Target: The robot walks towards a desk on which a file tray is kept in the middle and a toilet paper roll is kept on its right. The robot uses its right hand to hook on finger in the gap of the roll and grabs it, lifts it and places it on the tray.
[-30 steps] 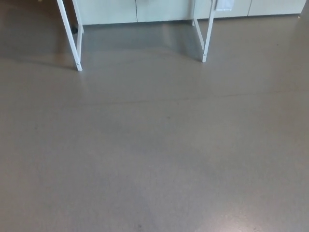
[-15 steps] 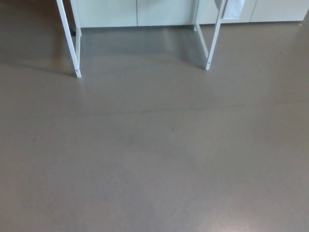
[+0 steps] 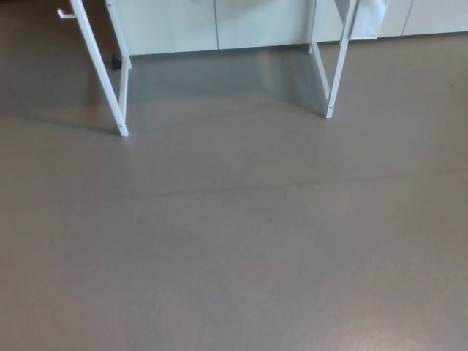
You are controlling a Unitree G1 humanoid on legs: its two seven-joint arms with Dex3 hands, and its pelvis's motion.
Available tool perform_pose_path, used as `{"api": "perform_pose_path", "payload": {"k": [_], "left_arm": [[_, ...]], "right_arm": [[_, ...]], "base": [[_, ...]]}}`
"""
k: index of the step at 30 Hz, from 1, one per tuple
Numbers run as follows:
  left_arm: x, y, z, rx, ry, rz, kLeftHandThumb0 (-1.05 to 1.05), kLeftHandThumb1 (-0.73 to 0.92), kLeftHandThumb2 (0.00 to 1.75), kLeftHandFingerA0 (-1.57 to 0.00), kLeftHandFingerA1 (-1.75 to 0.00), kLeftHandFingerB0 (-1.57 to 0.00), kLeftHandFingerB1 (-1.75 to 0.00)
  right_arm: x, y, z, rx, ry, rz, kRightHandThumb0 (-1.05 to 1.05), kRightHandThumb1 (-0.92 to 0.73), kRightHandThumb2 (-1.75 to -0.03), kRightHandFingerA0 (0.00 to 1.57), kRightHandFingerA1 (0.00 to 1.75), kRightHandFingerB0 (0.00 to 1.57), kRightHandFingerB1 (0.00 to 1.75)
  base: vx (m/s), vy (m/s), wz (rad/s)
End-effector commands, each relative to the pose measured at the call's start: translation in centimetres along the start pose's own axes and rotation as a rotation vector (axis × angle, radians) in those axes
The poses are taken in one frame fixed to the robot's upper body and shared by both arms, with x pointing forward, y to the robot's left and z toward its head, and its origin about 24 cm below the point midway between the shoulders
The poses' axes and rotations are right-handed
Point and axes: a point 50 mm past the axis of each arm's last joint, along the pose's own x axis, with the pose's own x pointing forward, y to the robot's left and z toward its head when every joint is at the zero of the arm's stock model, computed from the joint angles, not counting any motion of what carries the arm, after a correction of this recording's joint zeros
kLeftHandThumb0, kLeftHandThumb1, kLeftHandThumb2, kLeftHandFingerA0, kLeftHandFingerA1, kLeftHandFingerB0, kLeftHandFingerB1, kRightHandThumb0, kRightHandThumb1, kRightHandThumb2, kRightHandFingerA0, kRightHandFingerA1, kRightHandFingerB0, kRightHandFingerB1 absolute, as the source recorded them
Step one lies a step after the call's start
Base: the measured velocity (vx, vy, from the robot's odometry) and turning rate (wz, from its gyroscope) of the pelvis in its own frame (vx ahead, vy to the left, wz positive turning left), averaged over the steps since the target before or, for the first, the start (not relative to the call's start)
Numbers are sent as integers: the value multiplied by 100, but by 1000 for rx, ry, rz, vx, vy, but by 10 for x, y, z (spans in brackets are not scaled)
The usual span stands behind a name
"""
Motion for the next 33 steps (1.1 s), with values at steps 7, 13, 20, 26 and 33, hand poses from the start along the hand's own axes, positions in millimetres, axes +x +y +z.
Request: {"api": "perform_pose_path", "payload": {"k": [7,13,20,26,33], "left_arm": [[-1,5,-2,3,31,31,-105,72,125,-22,-76,-7,-61],[-2,7,0,27,24,22,-105,76,125,-21,-73,-5,-57],[-1,7,2,33,27,26,-105,73,126,-24,-77,-8,-62],[-1,8,8,35,28,24,-105,73,126,-16,-73,-4,-58],[-1,9,9,8,23,10,-105,73,126,-8,-70,-9,-55]], "right_arm": [[-1,-3,0,8,-9,-17,-82,-75,-63,9,28,8,24],[-1,-2,0,10,-9,-16,-82,-75,-63,9,28,8,24],[-1,-1,0,14,-10,-17,-82,-75,-63,9,28,8,24],[0,0,1,25,-11,-18,-82,-75,-63,9,28,8,24],[0,3,-2,31,-4,-16,-82,-75,-63,9,28,8,24]], "base": [[338,183,-4],[251,59,7],[304,-85,11],[216,-46,-3],[256,127,-17]]}}
